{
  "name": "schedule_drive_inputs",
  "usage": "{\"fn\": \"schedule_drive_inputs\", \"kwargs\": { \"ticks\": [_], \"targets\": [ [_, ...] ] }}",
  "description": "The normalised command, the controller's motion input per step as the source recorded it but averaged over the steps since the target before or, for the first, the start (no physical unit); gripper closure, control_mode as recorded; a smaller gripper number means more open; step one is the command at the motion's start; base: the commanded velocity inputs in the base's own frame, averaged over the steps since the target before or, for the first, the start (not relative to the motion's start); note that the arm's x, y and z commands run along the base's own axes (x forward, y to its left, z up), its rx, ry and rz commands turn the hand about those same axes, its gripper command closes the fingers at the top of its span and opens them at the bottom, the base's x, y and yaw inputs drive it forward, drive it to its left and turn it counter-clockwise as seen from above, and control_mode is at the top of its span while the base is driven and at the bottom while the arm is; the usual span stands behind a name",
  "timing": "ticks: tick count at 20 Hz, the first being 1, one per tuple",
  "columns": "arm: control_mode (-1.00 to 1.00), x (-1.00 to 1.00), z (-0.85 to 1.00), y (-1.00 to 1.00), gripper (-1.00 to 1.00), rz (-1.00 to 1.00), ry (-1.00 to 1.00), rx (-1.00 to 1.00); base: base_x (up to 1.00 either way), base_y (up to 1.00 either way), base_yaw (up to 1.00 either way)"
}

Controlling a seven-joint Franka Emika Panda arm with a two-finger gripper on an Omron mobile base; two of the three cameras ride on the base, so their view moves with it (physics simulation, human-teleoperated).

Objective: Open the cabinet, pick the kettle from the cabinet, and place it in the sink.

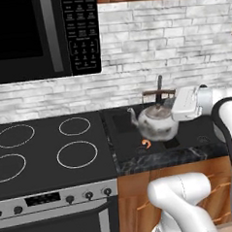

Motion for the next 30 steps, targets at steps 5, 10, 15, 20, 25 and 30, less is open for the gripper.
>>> {"fn": "schedule_drive_inputs", "kwargs": {
  "ticks": [5, 10, 15, 20, 25, 30],
  "targets": [
    [-1.0, 0.17, 0.0, -0.24, 1.0, -0.12, 0.19, 0.06, 0.0, 0.0, 0.0],
    [-1.0, 0.22, -0.03, -0.23, 1.0, -0.04, 0.23, 0.01, 0.0, 0.0, 0.0],
    [-1.0, 0.2, -0.08, -0.22, 1.0, 0.0, 0.13, 0.02, 0.0, 0.0, 0.0],
    [-1.0, 0.19, -0.14, -0.19, 1.0, 0.0, 0.05, 0.0, 0.0, 0.0, 0.0],
    [-1.0, 0.18, -0.23, -0.05, 1.0, 0.0, 0.0, 0.0, 0.0, 0.0, 0.0],
    [-1.0, 0.24, -0.21, 0.0, 1.0, 0.0, 0.0, 0.0, 0.0, 0.0, 0.0]
  ]
}}
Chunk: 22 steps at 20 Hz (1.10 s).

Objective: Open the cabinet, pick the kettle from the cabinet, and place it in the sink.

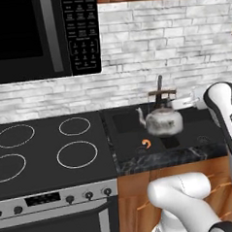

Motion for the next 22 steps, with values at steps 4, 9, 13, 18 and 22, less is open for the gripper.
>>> {"fn": "schedule_drive_inputs", "kwargs": {
  "ticks": [4, 9, 13, 18, 22],
  "targets": [
    [-1.0, 0.27, -0.19, -0.04, 1.0, 0.0, 0.0, 0.0, 0.0, 0.0, 0.0],
    [-1.0, 0.29, -0.18, -0.01, 1.0, 0.0, 0.0, 0.0, 0.0, 0.0, 0.0],
    [-1.0, 0.3, -0.17, -0.02, 1.0, 0.0, 0.0, 0.0, 0.0, 0.0, 0.0],
    [-1.0, 0.21, -0.23, -0.01, 1.0, 0.0, 0.0, -0.01, 0.0, 0.0, 0.0],
    [-1.0, 0.23, -0.22, -0.01, 1.0, -0.02, 0.0, -0.03, 0.0, 0.0, 0.0]
  ]
}}
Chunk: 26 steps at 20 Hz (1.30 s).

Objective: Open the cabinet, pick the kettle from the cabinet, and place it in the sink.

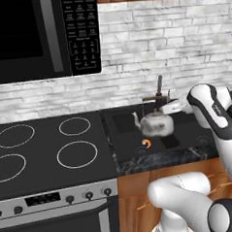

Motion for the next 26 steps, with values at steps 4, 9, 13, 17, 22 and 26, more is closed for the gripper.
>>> {"fn": "schedule_drive_inputs", "kwargs": {
  "ticks": [4, 9, 13, 17, 22, 26],
  "targets": [
    [-1.0, 0.24, -0.21, -0.08, 1.0, -0.05, 0.0, -0.03, 0.0, 0.0, 0.0],
    [-1.0, 0.23, -0.2, -0.06, 1.0, -0.05, 0.0, -0.08, 0.0, 0.0, 0.0],
    [-1.0, 0.22, -0.18, -0.06, 1.0, -0.03, 0.0, -0.1, 0.0, 0.0, 0.0],
    [-1.0, 0.16, -0.19, -0.03, 1.0, -0.01, 0.01, -0.08, 0.0, 0.0, 0.0],
    [-1.0, 0.12, -0.12, -0.09, 1.0, 0.01, 0.0, 0.0, 0.0, 0.0, 0.0],
    [-1.0, 0.14, -0.11, -0.08, 1.0, 0.0, 0.0, 0.0, 0.0, 0.0, 0.0]
  ]
}}
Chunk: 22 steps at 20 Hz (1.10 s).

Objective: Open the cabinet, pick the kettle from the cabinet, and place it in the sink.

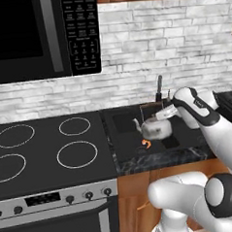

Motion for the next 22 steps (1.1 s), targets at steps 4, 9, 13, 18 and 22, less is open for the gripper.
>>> {"fn": "schedule_drive_inputs", "kwargs": {
  "ticks": [4, 9, 13, 18, 22],
  "targets": [
    [-1.0, 0.15, -0.11, -0.09, 1.0, 0.0, 0.0, 0.0, 0.0, 0.0, 0.0],
    [-1.0, 0.19, -0.12, -0.04, 1.0, 0.0, 0.0, 0.0, 0.0, 0.0, 0.0],
    [-1.0, 0.23, -0.14, 0.0, 1.0, 0.0, 0.0, 0.0, 0.0, 0.0, 0.0],
    [-1.0, 0.25, -0.17, 0.08, 1.0, 0.0, 0.0, -0.03, 0.0, 0.0, 0.0],
    [-1.0, 0.23, -0.21, 0.08, 1.0, 0.0, 0.0, -0.06, 0.0, 0.0, 0.0]
  ]
}}
